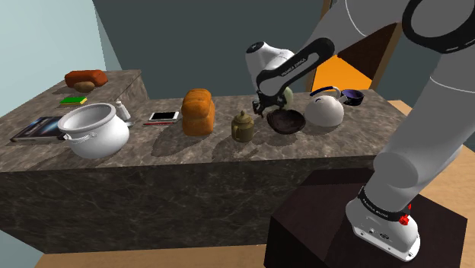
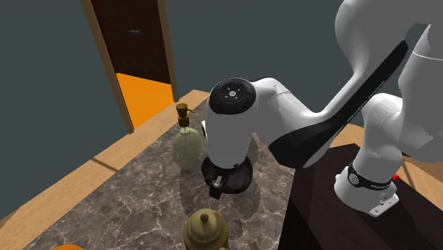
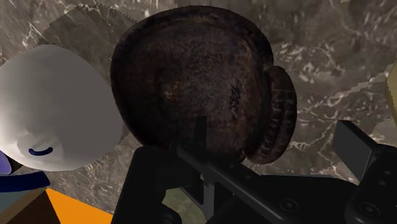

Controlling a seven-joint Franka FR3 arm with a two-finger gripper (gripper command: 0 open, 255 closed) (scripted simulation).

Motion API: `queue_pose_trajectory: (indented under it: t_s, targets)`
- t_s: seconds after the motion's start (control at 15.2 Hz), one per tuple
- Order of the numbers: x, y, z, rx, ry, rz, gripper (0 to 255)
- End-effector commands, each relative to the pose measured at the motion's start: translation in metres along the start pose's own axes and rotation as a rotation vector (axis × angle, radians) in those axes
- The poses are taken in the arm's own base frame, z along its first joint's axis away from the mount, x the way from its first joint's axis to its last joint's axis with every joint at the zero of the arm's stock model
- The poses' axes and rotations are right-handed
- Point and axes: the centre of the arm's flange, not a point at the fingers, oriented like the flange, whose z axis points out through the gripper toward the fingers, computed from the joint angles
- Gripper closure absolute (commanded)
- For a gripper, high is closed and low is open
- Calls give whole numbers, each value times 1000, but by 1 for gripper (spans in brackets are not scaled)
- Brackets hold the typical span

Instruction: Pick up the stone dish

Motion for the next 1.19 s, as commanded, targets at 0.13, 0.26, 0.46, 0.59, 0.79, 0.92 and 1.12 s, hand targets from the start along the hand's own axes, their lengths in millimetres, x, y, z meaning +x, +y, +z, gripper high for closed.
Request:
queue_pose_trajectory:
  t_s: [0.13, 0.26, 0.46, 0.59, 0.79, 0.92, 1.12]
  targets:
    - [6, -7, 24, -19, -3, 26, 0]
    - [4, -10, 34, -19, -3, 26, 0]
    - [1, -16, 52, -19, -3, 26, 0]
    - [1, -16, 52, -19, -3, 26, 0]
    - [2, -16, 53, -19, -3, 26, 255]
    - [1, -16, 53, -19, -3, 26, 255]
    - [1, -16, 53, -19, -3, 26, 255]
